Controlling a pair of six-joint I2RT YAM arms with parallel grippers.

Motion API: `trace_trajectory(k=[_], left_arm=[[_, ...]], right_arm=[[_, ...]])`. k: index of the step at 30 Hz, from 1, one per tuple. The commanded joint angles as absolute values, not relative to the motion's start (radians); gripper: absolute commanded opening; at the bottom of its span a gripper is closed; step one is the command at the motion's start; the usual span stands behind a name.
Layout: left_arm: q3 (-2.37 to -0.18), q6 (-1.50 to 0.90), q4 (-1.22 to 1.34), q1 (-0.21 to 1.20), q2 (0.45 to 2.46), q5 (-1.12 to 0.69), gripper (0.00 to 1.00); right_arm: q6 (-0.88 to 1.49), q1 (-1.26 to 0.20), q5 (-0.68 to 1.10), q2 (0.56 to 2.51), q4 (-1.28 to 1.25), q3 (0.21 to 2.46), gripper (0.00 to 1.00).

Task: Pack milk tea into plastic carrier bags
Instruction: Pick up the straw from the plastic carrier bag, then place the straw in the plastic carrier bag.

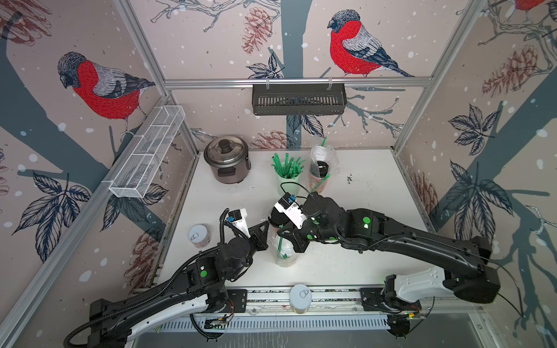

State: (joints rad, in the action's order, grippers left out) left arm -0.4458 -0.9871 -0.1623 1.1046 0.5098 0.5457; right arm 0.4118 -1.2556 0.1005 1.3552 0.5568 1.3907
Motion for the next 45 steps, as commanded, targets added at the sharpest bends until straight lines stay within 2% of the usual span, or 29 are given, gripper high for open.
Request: trace_trajectory(k=[1,9,17,25,32,45], left_arm=[[-0.451,-0.976,-0.135,1.106,0.505,0.549,0.00],[-0.446,-0.970,-0.165,1.106,0.488,0.571,0.00],[-0.439,-0.963,-0.186,1.106,0.457,0.600,0.00],[-0.442,-0.965,-0.189,1.106,0.470,0.615,0.00],[-0.450,-0.947,-0.189,1.106,0.471,0.635,0.00],[-0.474,-0.924,-0.193,1.106,0.495,0.650,0.00]], right_arm=[[0.377,-1.255,0.050,1.349,0.564,1.443,0.02],[0.265,-1.255,-0.106,1.330,0.650,1.657,0.00],[0.174,-1.231,-0.209,1.357,0.631,1.698,0.00],[0.140,-1.159,-0.142,1.365,0.545,1.643,0.00],[0.147,-1.094,-0.002,1.380,0.468,1.596,0.00],[0.150,-1.078,0.114,1.403,0.448,1.607,0.00]])
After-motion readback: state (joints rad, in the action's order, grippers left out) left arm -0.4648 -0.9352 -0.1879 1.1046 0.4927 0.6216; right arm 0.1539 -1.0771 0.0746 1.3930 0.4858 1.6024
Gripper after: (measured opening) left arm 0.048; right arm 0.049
